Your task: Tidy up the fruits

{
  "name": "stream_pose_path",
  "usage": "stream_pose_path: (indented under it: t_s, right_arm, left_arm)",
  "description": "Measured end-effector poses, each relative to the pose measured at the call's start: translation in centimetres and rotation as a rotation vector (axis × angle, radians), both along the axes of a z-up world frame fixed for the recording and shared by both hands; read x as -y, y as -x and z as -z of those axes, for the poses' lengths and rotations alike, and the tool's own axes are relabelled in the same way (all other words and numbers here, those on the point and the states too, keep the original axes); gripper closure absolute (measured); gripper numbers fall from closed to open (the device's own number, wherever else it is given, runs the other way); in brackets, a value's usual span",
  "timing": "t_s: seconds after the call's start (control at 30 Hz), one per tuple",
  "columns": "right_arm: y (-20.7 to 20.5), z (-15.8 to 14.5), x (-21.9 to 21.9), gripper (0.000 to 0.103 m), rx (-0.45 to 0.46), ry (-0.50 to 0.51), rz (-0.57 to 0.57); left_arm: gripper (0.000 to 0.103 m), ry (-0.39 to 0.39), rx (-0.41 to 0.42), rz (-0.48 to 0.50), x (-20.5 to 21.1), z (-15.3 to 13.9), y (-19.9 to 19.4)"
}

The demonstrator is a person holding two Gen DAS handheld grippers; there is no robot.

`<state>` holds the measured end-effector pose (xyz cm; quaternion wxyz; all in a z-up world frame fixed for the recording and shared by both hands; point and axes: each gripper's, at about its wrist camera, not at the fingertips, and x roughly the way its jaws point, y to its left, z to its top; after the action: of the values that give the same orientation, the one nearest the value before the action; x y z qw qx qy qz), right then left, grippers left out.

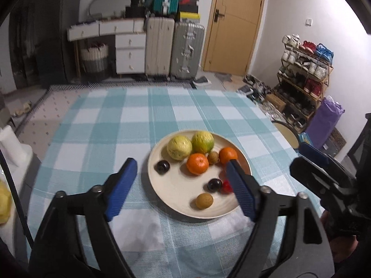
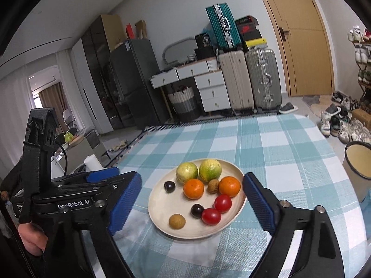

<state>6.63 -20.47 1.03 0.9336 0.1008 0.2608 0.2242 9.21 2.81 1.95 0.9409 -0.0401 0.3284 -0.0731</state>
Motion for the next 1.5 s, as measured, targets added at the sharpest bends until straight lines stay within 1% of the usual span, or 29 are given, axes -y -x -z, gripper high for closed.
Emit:
stream_pose_path:
  t_s: [0.07, 0.13, 0.17, 0.2, 0.3, 0.4, 0.47, 0.5, 0.57, 0.67, 0.77, 0.83, 0.9, 1.0, 1.07, 1.13, 1.2, 1.27, 1.3, 1.4, 1.5]
  right_arm:
    - [0.7, -0.5, 0.0, 0.006, 0.022, 0.000, 0.004]
    - [1.4, -1.1, 0.1, 0.004, 0.053, 0.001, 0.010]
    - [1.7, -1.3, 0.2, 0.004, 0.065, 0.003, 0.014]
    - [2.0, -1.5, 0.2, 0.002, 0.077, 0.006, 0.019]
    - [2.9, -2.0, 0.3, 0.000, 0.108, 0.004, 0.033]
    - [3.8, -2.4, 0.4, 0.000, 0.150, 0.007, 0.071]
    - [4.6, -2.6, 0.5, 0.000, 0.209, 0.036, 0.143]
    - [5.0, -2.7, 0.5, 0.000, 0.237, 0.045, 0.161]
    - [5.9, -2.8, 0.5, 0.000, 0.296, 0.062, 0.169]
    - [7.3, -3.0, -0.2, 0.000, 0.378, 0.130, 0.171]
    - [8.0, -2.8, -0.8, 0.000, 0.420, 0.186, 0.162]
    - [8.3, -2.5, -0.9, 0.000, 0.427, 0.201, 0.152]
    - [8.4, -2.1, -0.8, 0.000, 0.426, 0.199, 0.151]
    - [8.3, -1.3, -0.3, 0.000, 0.417, 0.185, 0.168]
    - [8.2, -0.7, 0.1, 0.000, 0.394, 0.166, 0.179]
    - [8.3, -0.4, 0.5, 0.000, 0.392, 0.149, 0.188]
    - [8.5, -0.3, 0.8, 0.000, 0.401, 0.157, 0.192]
    - [8.4, 0.0, 0.8, 0.000, 0.398, 0.176, 0.197]
    - [8.3, 0.3, 0.9, 0.000, 0.387, 0.184, 0.202]
    - [8.2, 0.7, 1.4, 0.000, 0.378, 0.174, 0.210]
    - [8.1, 1.2, 1.6, 0.000, 0.370, 0.200, 0.215]
  left_arm:
    - [0.020, -0.006, 0.024, -0.008, 0.0, -0.6, 0.6]
    - [0.014, -0.020, 0.040, -0.028, 0.0, -1.2, 1.3]
    - [0.006, -0.036, 0.049, -0.046, 0.0, -1.3, 1.6]
    - [0.001, -0.069, 0.068, -0.083, 0.1, -1.6, 2.1]
    - [0.000, -0.095, 0.118, -0.094, 0.1, -2.2, 3.3]
    - [0.000, -0.107, 0.144, -0.106, 0.2, -2.5, 4.1]
    - [0.000, -0.113, 0.173, -0.120, 0.3, -2.7, 4.7]
    - [0.000, -0.111, 0.189, -0.124, 0.2, -2.9, 5.2]
    - [0.000, -0.108, 0.211, -0.133, 0.2, -3.0, 5.7]
    - [0.000, -0.097, 0.265, -0.130, 0.1, -3.2, 6.8]
    - [0.000, -0.060, 0.300, -0.111, -0.1, -3.3, 7.5]
    - [0.000, 0.003, 0.346, -0.100, -0.7, -3.0, 8.3]
    - [0.000, 0.037, 0.393, -0.095, -1.0, -2.7, 8.8]
    - [0.000, 0.016, 0.418, -0.123, -1.2, -1.9, 9.1]
    - [0.000, -0.002, 0.417, -0.144, -1.3, -1.4, 9.1]
    - [0.000, -0.012, 0.449, -0.150, -1.6, -0.9, 9.4]
    - [0.000, -0.058, 0.486, -0.165, -1.5, -0.2, 9.7]
    - [0.000, -0.080, 0.501, -0.175, -1.8, 0.7, 9.5]
    - [0.000, -0.084, 0.502, -0.179, -1.9, 1.1, 9.4]
    - [0.000, -0.096, 0.457, -0.198, -2.6, 2.8, 8.6]
    - [0.000, -0.126, 0.467, -0.204, -2.9, 3.9, 8.4]
